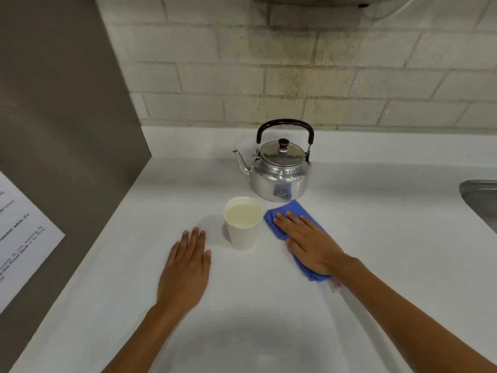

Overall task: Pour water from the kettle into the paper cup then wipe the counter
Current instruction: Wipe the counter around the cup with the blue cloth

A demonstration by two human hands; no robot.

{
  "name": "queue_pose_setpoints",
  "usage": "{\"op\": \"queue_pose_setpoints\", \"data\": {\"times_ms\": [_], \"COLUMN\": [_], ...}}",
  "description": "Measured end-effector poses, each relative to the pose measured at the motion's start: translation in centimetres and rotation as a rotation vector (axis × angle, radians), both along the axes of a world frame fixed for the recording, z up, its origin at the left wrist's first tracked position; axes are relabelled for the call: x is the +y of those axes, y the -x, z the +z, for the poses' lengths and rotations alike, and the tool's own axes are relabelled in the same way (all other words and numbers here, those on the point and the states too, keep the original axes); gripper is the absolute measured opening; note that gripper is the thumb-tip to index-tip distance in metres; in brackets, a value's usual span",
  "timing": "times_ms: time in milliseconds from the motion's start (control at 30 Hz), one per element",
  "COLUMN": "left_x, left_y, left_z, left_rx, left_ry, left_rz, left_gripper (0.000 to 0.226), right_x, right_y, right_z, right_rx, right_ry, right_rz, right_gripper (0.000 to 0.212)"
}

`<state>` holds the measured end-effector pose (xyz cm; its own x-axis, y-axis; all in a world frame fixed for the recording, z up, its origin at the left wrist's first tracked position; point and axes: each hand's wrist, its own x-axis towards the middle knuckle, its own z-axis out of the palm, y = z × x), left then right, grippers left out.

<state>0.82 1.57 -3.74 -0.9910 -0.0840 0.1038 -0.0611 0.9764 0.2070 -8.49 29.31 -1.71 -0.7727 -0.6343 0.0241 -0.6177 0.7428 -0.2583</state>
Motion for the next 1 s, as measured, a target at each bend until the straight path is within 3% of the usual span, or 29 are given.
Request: {"op": "queue_pose_setpoints", "data": {"times_ms": [133, 267, 367, 500, 633, 733, 833, 933, 1000], "left_x": [-0.1, -0.4, -0.2, 0.1, 0.0, 0.0, -0.1, 0.0, -0.1], "left_y": [0.0, -0.1, 0.0, -0.1, 0.1, 0.1, -0.1, -0.2, -0.1], "left_z": [-0.1, -0.3, -0.2, 0.1, 0.2, 0.3, 0.4, 0.6, 0.7], "left_rx": [-0.001, -0.007, -0.002, -0.026, -0.033, -0.046, -0.041, -0.053, -0.065], "left_ry": [0.005, 0.010, 0.001, -0.005, -0.022, -0.027, -0.018, -0.039, -0.045], "left_rz": [0.006, -0.001, 0.003, 0.013, 0.010, 0.012, -0.001, -0.006, -0.010], "left_gripper": [0.054, 0.052, 0.053, 0.053, 0.053, 0.053, 0.053, 0.053, 0.052], "right_x": [-3.8, 0.0, 4.0, 1.9, -5.1, -5.1, -0.9, 0.0, -2.3], "right_y": [1.5, 0.2, -0.4, -2.7, -9.4, -10.9, -10.6, -12.4, -14.4], "right_z": [0.8, 0.3, 0.2, 0.4, -0.5, -0.1, 0.1, 0.8, 1.0], "right_rx": [-0.019, -0.037, -0.014, 0.041, 0.136, 0.151, 0.110, 0.158, 0.140], "right_ry": [-0.060, -0.007, 0.024, -0.169, -0.071, -0.037, -0.052, -0.100, -0.137], "right_rz": [0.110, 0.156, -0.082, -0.385, -0.242, -0.192, -0.409, -0.587, -0.629], "right_gripper": [0.051, 0.051, 0.052, 0.053, 0.058, 0.055, 0.057, 0.084, 0.082]}}
